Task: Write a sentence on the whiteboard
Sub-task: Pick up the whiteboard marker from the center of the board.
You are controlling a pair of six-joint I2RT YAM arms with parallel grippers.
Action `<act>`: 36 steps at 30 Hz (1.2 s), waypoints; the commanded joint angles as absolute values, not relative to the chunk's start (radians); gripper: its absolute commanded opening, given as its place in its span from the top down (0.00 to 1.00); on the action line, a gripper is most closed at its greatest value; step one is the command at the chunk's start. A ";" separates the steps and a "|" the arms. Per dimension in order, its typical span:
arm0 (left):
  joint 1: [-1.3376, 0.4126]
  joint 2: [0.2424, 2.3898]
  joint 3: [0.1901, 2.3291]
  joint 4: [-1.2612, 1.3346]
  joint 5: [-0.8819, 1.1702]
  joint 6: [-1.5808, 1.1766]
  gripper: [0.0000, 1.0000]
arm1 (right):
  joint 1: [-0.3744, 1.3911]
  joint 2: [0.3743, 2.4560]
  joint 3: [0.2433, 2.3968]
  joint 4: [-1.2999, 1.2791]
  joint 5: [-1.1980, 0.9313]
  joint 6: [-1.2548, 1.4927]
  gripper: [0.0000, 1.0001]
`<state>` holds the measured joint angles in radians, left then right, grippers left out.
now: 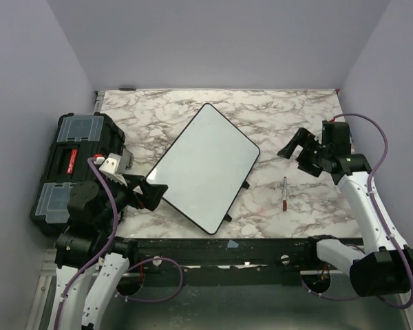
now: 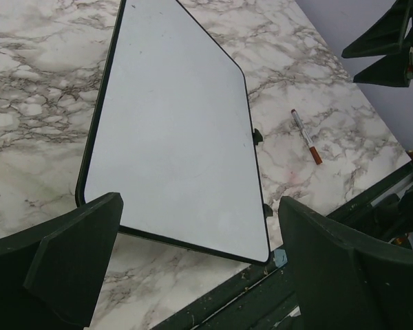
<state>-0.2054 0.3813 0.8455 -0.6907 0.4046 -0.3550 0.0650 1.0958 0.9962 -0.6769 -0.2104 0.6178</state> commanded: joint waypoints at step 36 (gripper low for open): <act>-0.230 0.322 0.718 -0.662 0.297 -0.387 0.02 | 0.288 1.446 0.930 -0.703 0.211 0.613 0.26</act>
